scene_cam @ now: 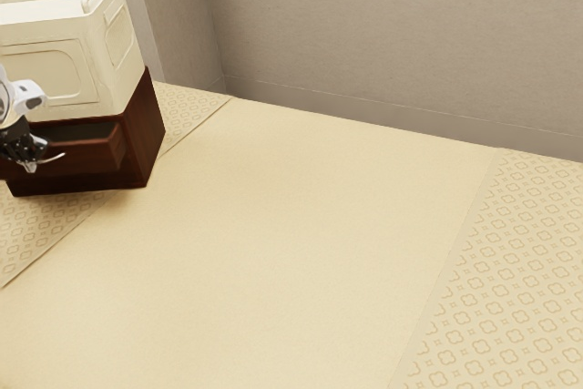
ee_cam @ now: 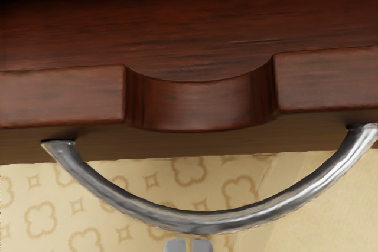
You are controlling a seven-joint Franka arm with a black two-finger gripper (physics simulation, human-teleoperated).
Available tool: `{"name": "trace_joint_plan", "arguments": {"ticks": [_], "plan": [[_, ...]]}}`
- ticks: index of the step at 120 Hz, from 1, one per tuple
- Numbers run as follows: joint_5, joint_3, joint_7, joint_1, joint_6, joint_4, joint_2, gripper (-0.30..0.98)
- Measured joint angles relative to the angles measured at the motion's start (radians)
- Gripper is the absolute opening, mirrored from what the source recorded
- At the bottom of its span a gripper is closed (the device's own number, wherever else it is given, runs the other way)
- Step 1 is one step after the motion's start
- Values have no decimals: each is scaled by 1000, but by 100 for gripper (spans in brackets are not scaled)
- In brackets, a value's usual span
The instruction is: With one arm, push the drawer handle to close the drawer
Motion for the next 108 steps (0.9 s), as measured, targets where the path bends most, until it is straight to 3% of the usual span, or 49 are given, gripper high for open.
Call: {"name": "trace_joint_plan", "arguments": {"ticks": [108], "plan": [[-6,-15,18,-5,37,176,146,-10]]}}
